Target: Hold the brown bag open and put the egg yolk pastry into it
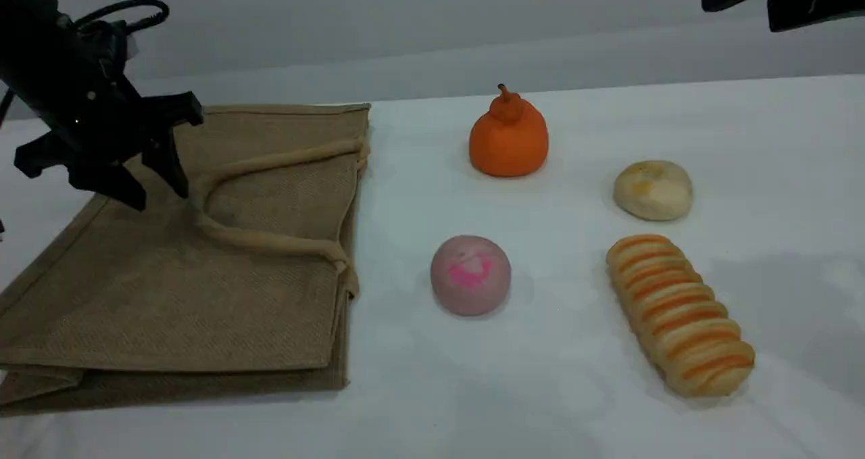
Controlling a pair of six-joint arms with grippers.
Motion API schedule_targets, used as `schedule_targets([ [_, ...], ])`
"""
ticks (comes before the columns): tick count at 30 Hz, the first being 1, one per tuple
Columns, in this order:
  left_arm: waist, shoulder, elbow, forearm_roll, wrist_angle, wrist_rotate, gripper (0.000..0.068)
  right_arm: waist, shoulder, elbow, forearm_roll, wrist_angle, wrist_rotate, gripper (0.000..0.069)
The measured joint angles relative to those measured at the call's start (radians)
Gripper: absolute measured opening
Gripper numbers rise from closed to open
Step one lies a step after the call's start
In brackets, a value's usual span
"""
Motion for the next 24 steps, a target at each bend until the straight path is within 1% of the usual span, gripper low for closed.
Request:
schedule_targets([
  [6, -0.001, 0.040, -0.035, -0.003, 0.007, 0.001, 0.0353, 0.000, 0.000, 0.000, 0.000, 0.000, 0.001, 0.0434],
  [14, -0.039, 0.052, -0.063, -0.001, 0.000, 0.008, 0.0353, 0.000, 0.000, 0.000, -0.001, 0.000, 0.002, 0.0434],
  [24, -0.049, 0.118, -0.076, 0.002, -0.030, 0.008, 0.0353, 0.000, 0.000, 0.000, -0.001, 0.000, 0.000, 0.0434],
])
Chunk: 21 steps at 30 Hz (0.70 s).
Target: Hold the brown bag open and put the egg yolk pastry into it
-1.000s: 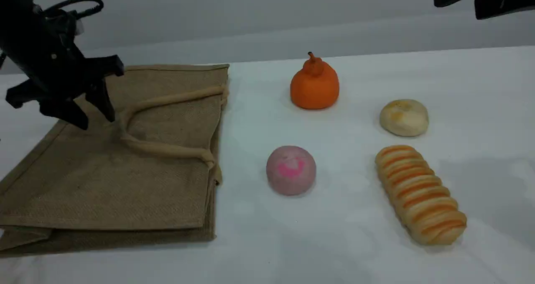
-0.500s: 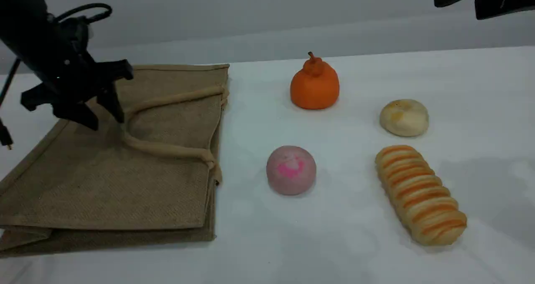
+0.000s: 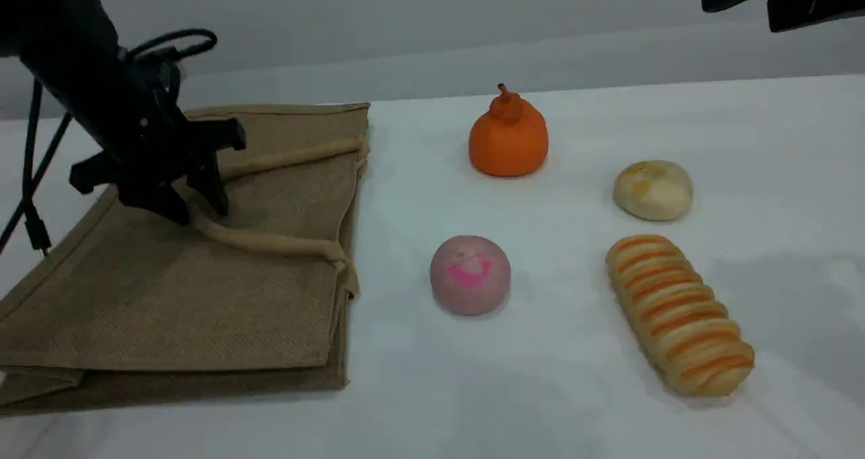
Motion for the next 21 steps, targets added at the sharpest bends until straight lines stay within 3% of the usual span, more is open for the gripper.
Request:
schedule_targets([
  [4, 0.000, 0.009, -0.001, 0.000, -0.011, 0.000, 0.0346, 0.000, 0.000, 0.000, 0.000, 0.000, 0.000, 0.0434],
  [7, 0.000, 0.009, -0.001, 0.000, -0.011, -0.001, 0.0300, 0.000, 0.000, 0.000, 0.000, 0.000, 0.000, 0.0434],
  [13, 0.000, 0.009, -0.002, -0.003, -0.011, -0.015, 0.0087, 0.000, 0.000, 0.000, 0.001, 0.000, 0.000, 0.0434],
  [17, 0.000, 0.009, -0.037, -0.002, 0.026, -0.018, 0.0081, 0.000, 0.000, 0.000, 0.040, 0.000, 0.000, 0.0434],
  [21, 0.000, -0.027, -0.129, 0.006, 0.154, 0.003, 0.0081, 0.000, 0.000, 0.000, 0.045, 0.000, -0.010, 0.0434],
])
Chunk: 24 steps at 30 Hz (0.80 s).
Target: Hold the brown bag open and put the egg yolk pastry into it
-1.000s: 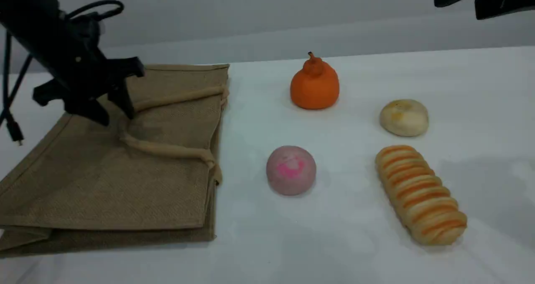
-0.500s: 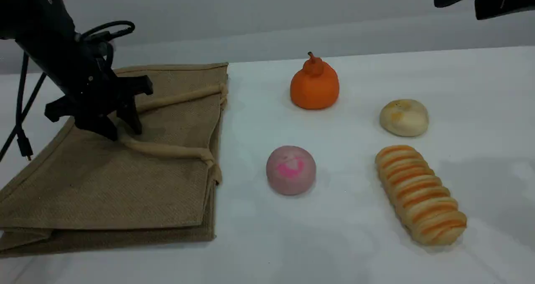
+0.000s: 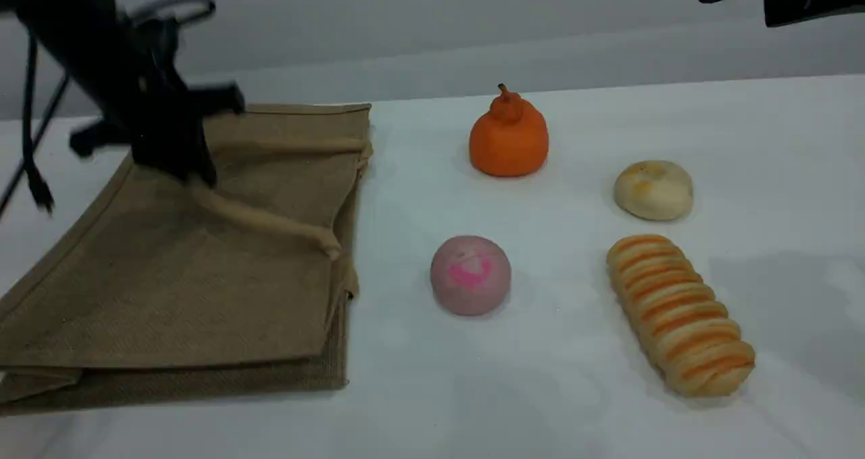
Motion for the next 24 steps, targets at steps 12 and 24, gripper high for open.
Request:
schedule_targets([
  [12, 0.000, -0.253, -0.246, -0.010, 0.434, 0.162, 0.0081, 0.000, 0.033, 0.000, 0.069, -0.080, -0.080, 0.0434],
  [24, 0.000, -0.477, -0.253, -0.059, 0.598, 0.305, 0.0081, 0.000, 0.275, 0.000, 0.494, -0.104, -0.483, 0.0434],
])
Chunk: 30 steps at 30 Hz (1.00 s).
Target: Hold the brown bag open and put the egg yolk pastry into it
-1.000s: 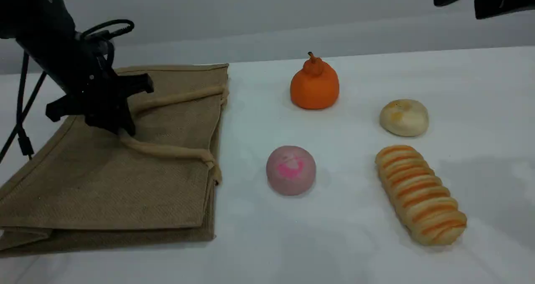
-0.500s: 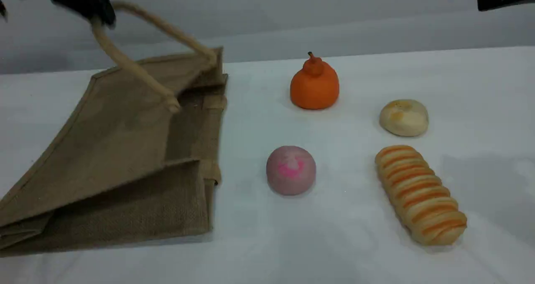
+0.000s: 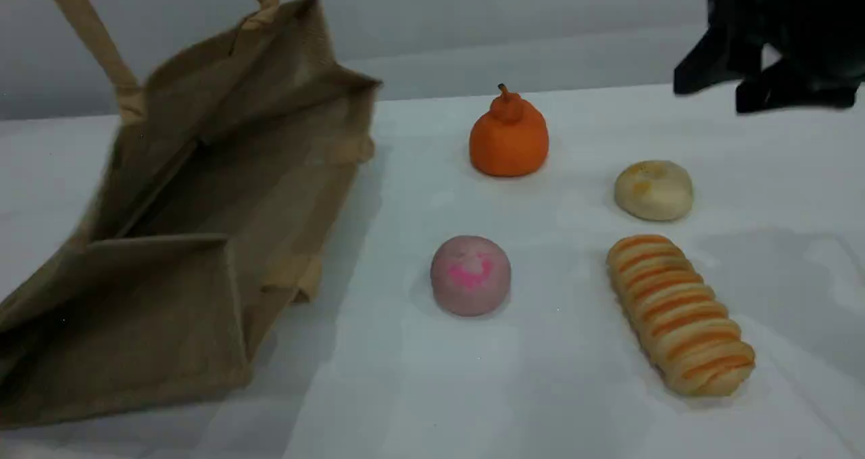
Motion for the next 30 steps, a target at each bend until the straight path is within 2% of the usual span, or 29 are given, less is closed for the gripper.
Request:
schedule_targets([
  [4, 0.000, -0.005, -0.017, -0.006, -0.005, 0.061, 0.0081, 0.000, 0.081, -0.031, 0.102, 0.044, -0.164, 0.0434],
  [8, 0.000, -0.009, -0.018, -0.040, -0.007, 0.105, 0.0081, 0.000, 0.154, -0.082, 0.106, 0.040, -0.204, 0.0434],
  [16, 0.000, -0.043, -0.018, -0.232, -0.007, 0.186, 0.0081, 0.000, 0.245, -0.164, 0.106, 0.013, -0.204, 0.0434],
  [19, 0.000, -0.051, -0.018, -0.241, -0.008, 0.186, 0.0081, 0.000, 0.263, -0.184, 0.106, -0.019, -0.204, 0.0434],
  [30, 0.000, -0.054, -0.018, -0.235, -0.008, 0.181, 0.0081, 0.000, 0.349, -0.242, 0.105, -0.015, -0.204, 0.0434],
])
